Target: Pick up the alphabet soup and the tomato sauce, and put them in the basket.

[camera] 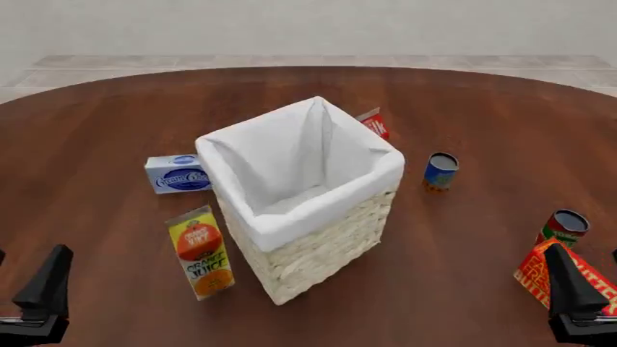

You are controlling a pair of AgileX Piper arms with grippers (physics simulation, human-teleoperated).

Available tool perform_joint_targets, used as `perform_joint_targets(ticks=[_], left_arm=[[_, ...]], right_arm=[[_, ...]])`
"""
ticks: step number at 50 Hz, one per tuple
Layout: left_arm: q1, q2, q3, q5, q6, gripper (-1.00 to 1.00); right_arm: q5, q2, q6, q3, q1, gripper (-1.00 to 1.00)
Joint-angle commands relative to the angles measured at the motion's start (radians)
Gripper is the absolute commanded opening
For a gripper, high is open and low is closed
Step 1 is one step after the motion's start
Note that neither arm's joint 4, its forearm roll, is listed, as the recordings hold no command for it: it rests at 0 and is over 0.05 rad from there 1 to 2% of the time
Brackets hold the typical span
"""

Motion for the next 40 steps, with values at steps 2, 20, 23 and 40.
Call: perform_joint_targets(ticks=[2, 20, 23, 40], left_arm=[[0.000, 0.000, 0.000, 0.000, 0.000, 1.00], [0.000, 0.000, 0.000, 0.000, 0.000, 1.00], [0.000, 0.000, 0.000, 0.000, 0.000, 1.00], [0.000, 0.000, 0.000, 0.000, 0.000, 1.00]], right_arm=[[-0.025, 0.039, -0.033, 0.000, 0.012, 1.00], [0.026, 0.091, 0.000, -0.071, 0.005, 1.00], [0.053, 0.094, -0.006, -0.107, 0.010, 1.00], [0.164, 0.153, -0.002, -0.272, 0.014, 1.00]])
